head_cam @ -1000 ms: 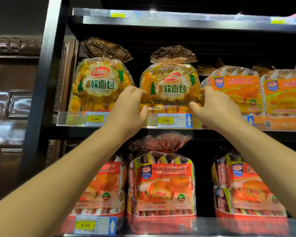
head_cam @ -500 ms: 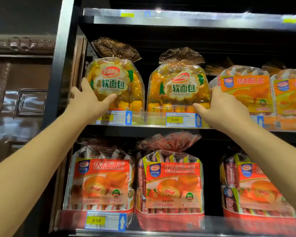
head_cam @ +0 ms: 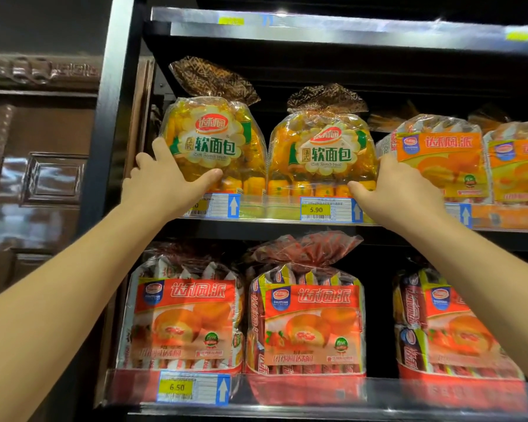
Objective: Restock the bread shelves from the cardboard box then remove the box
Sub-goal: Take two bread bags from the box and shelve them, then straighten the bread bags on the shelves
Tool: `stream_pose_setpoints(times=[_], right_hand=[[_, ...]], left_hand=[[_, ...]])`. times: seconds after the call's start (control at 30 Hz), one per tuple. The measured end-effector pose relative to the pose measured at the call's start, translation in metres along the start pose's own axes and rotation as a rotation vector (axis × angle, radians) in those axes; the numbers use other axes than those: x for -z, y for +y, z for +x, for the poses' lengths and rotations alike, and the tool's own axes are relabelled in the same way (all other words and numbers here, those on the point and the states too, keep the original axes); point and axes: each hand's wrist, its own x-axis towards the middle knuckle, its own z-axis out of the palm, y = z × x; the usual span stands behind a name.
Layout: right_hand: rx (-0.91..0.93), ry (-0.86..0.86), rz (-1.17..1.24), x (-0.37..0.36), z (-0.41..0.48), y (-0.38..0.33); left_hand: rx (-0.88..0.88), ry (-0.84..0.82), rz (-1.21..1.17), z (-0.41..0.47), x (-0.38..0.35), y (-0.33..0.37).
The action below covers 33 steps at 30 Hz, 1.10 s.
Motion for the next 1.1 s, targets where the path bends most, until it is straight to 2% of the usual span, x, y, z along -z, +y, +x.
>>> stream_pose_setpoints(times=[0.33, 0.5, 0.63, 0.73, 0.9, 1.1], right_hand=[[-0.014, -0.005, 0.023, 0.002, -0.005, 0.003], [0.121, -0.036, 0.009, 0.016, -0.026, 0.002], [0.275, -0.121, -0.124, 0.032, -0.065, 0.002], [0.352, -0.226, -0.123, 0.044, -0.108, 0.011], [0.331, -0.418, -0.101, 0.053, -0.181, 0.041], [0.292, -0.658, -0.113, 0.036, -0.258, 0.099]], left_hand=[[-0.054, 0.026, 0.059, -0.017, -0.001, 0.001], [-0.234, 0.053, 0.214, -0.044, 0.009, 0.015], [-0.449, 0.036, 0.208, -0.090, 0.009, 0.034], [-0.579, -0.058, 0.155, -0.139, 0.003, 0.045], [-0.703, -0.211, 0.046, -0.217, -0.016, 0.047], [-0.738, -0.460, 0.019, -0.299, -0.060, 0.050]])
